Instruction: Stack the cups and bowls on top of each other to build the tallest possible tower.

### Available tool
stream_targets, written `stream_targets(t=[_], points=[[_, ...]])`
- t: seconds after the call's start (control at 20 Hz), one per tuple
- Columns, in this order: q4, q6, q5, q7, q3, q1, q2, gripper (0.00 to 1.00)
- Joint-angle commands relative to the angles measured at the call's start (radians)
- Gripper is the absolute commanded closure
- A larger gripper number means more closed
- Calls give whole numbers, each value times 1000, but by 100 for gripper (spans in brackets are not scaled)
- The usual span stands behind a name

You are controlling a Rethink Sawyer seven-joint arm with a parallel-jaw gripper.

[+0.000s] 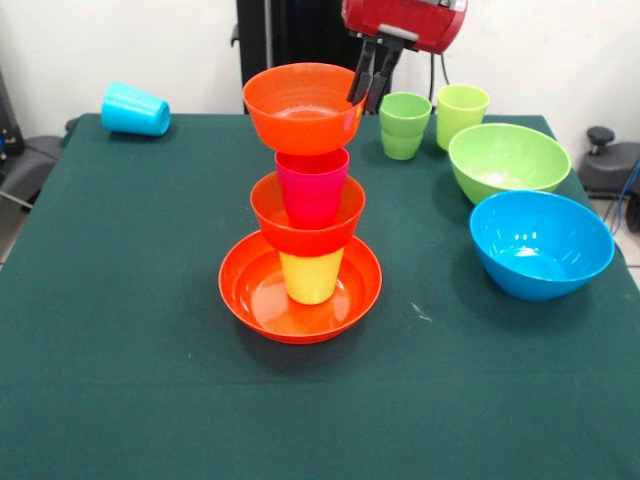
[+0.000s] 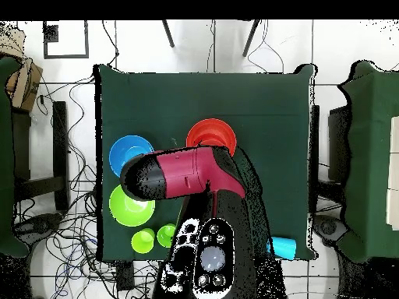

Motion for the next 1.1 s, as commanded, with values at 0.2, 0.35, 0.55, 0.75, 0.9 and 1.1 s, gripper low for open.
stream_targets(t=[0.2,0.35,0.55,0.75,0.9,1.1], points=[[-38,-64,11,77,61,-13,43,100],[-38,-76,11,82,61,-12,49,100],[-31,-86,11,83,59,-12,51,100],[-45,-84,12,81,59,-11,64,100],[-41,-88,12,82,58,-10,64,100],[-46,-81,11,78,56,-10,65,100]])
